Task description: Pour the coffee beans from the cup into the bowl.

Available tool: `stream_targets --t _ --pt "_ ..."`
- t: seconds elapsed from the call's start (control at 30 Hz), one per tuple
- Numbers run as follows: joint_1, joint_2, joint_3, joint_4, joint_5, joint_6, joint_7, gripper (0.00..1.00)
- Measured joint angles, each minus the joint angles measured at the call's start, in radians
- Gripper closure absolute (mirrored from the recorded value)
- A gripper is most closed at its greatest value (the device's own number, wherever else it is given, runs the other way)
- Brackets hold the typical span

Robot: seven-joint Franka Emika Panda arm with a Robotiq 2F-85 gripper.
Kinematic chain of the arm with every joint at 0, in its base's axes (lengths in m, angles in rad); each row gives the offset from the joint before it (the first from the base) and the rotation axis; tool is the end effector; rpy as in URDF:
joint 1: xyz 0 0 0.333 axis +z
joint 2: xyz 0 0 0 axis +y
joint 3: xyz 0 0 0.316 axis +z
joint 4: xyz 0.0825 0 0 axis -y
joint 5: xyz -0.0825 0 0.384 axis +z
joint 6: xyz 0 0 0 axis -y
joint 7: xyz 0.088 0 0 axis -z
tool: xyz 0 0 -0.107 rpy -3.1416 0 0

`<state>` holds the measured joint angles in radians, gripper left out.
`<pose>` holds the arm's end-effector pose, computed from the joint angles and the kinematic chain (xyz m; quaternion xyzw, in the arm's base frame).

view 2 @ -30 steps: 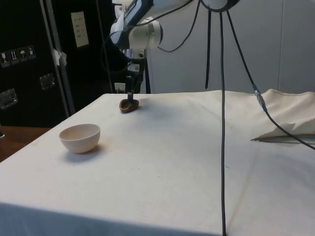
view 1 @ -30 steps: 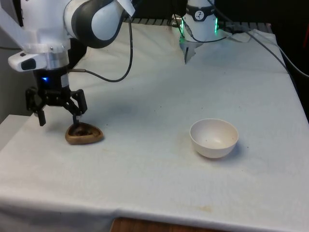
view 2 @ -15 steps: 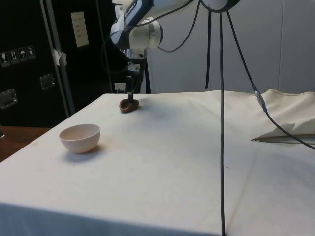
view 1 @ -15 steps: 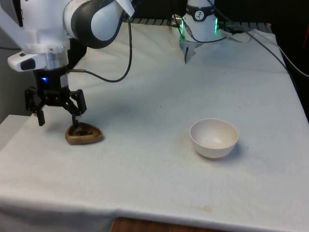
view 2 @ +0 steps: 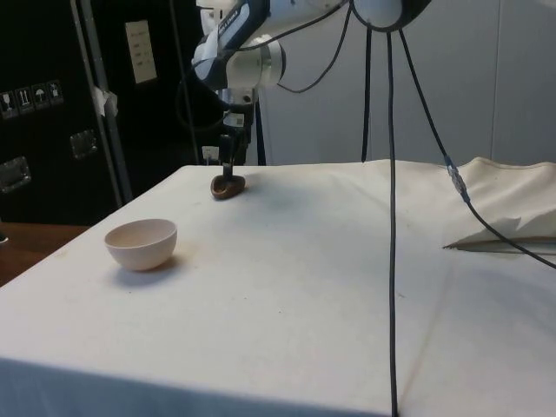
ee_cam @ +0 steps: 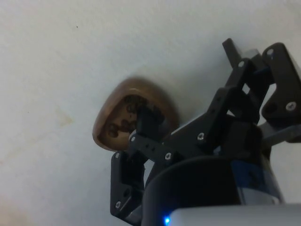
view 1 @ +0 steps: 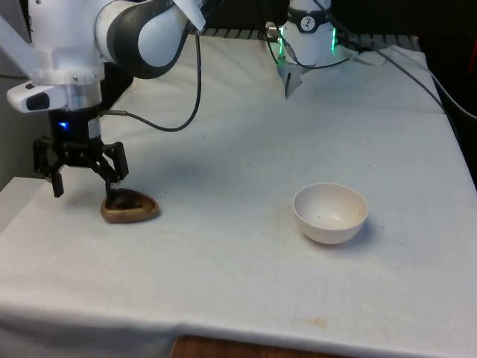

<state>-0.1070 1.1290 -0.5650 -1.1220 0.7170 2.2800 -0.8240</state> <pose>0.7022 -0.3440 0.1823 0.9942 0.0267 0.1005 0.0266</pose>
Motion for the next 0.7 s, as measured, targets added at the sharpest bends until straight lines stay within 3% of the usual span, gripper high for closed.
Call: stream_targets --t 0.7 --pt "-0.008 0.0 -0.004 0.008 0.047 -0.062 -0.01 0.0"
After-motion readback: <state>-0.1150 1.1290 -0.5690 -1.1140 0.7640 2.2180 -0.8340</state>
